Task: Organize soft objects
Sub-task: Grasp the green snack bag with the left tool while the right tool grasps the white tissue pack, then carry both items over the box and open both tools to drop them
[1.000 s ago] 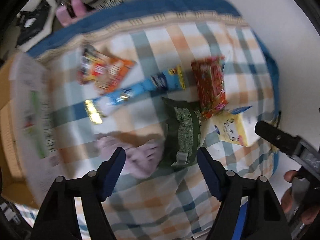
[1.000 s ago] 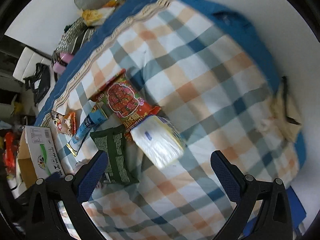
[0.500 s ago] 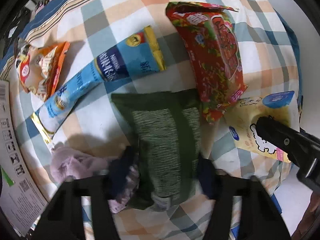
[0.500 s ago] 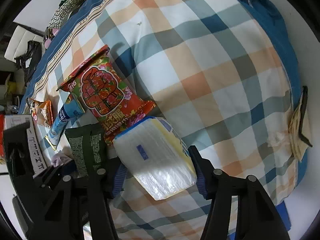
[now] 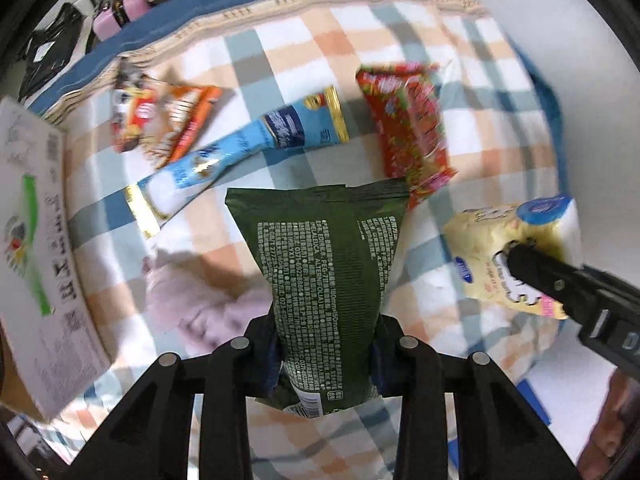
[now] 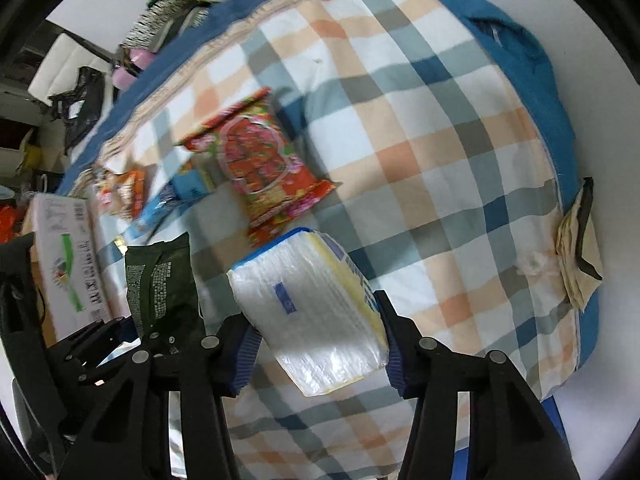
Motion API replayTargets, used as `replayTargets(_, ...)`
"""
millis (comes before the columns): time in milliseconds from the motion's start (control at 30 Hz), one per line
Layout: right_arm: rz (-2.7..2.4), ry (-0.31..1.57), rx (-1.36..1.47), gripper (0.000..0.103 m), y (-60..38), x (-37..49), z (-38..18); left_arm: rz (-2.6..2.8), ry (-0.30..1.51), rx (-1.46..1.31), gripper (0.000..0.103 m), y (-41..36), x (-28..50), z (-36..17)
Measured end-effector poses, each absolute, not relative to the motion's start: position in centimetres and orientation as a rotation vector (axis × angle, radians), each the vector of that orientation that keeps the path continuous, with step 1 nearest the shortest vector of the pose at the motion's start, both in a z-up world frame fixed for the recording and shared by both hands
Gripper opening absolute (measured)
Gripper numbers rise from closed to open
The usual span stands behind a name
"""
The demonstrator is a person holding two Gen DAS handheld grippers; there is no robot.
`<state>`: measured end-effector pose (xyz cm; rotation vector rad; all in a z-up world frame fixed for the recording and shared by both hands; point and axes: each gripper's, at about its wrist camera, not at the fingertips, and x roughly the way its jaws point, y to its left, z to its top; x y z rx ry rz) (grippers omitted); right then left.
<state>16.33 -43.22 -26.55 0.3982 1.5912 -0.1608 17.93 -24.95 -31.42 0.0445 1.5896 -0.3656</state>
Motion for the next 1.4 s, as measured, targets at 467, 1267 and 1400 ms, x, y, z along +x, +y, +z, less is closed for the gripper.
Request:
replayTargets(467, -0.055, 1.435, 0.379, 0.055, -39.4, 14.0, -16.2, -0.424, 1.501, -0.236, 0.031, -18.2, 18.4, -21.7)
replayTargets(1267, 0.338, 1.491, 0.231, 0.055, -7.4, 25.5, -16.3, -0.003, 1.443, -0.256, 0.031, 10.8, 24.8, -23.2)
replayTargets(1400, 0.3, 1.548, 0.219, 0.055, -4.2, 28.3, -20.1, -0.027, 1.502, -0.253, 0.032, 12.9, 27.1, -26.6)
